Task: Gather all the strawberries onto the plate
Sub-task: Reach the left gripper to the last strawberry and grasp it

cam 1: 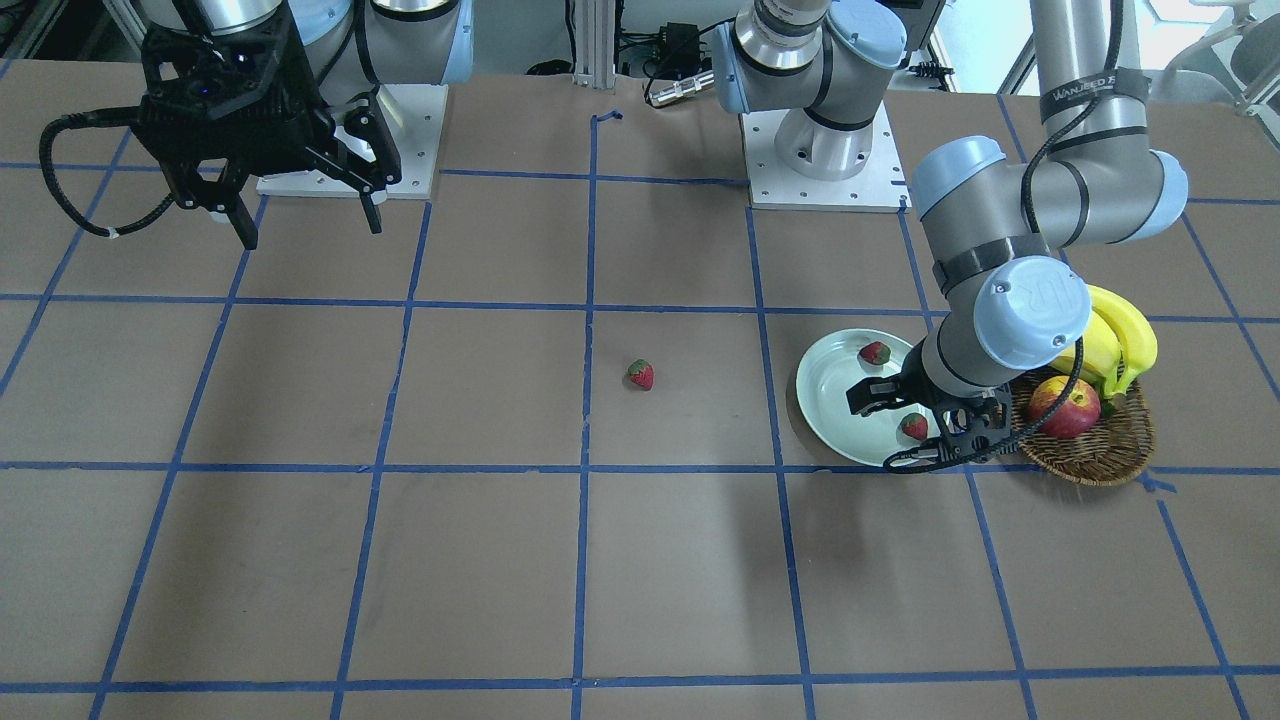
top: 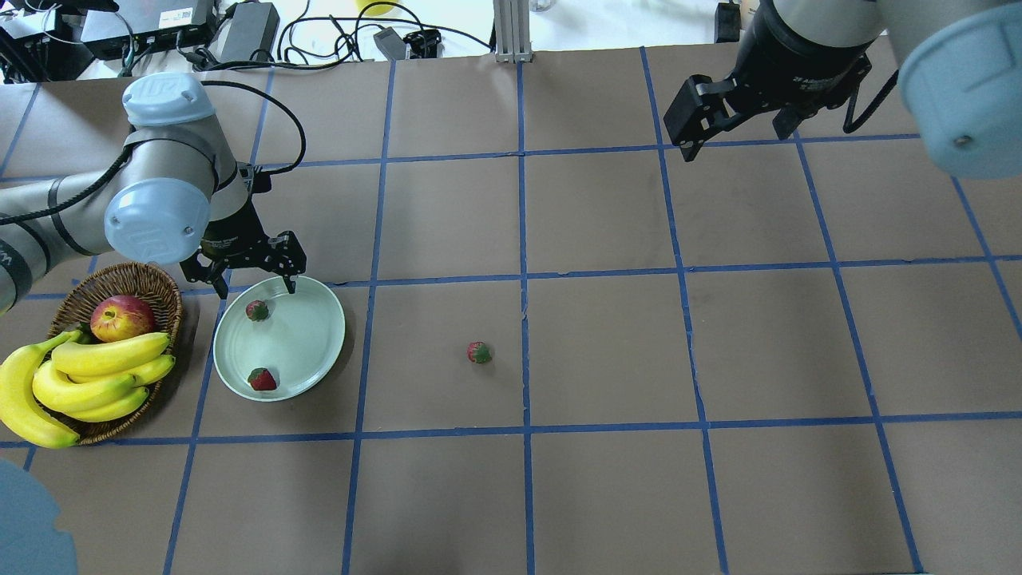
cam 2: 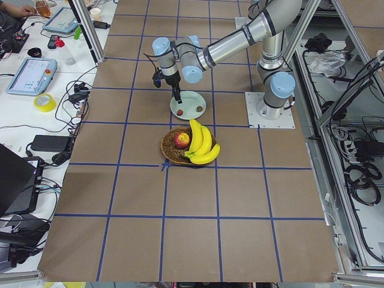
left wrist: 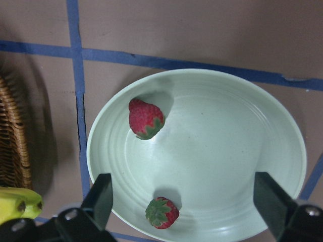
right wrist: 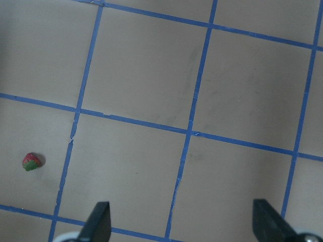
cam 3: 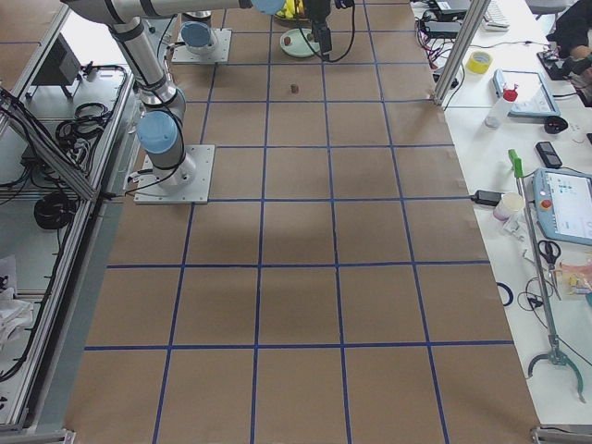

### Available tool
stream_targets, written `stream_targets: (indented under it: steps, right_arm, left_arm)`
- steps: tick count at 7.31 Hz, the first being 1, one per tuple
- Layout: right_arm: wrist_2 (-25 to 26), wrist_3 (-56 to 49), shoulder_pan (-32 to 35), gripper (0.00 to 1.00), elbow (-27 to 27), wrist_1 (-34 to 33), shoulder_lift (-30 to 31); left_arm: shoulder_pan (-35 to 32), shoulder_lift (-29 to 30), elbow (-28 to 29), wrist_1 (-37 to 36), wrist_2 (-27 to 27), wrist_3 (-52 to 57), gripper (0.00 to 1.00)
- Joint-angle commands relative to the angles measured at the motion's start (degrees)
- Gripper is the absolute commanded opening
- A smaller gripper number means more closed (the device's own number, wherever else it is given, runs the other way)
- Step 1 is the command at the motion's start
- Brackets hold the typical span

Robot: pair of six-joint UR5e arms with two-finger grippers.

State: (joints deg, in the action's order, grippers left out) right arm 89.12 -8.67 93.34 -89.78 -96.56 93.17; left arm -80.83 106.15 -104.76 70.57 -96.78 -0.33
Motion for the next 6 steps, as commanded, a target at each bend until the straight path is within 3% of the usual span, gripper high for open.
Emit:
stream_targets:
  steps: [1,3,5,6]
  right_arm:
    - [0.0,0.0,0.0,1.0,-0.1,0.0,0.0]
    - [0.0,0.1,0.0,1.0,0.0,0.0,0.0]
    - [0.0,0.0,0.1,1.0,-0.1,0.0,0.1]
    - [0.0,0.0,0.0,1.0,-0.1,0.0,0.0]
  left_arm:
    - [-6.1,-1.4,1.0,-0.1,5.9,-3.9,1.0]
    - [-13.6,-1.0,0.8,-1.9,6.9,-10.0,1.0]
    - [-16.2,0.5,-0.4,-4.3,13.3,-23.0,1.0]
    - [-17.2,1.2,-1.1,-6.9,19.5,-28.0,1.0]
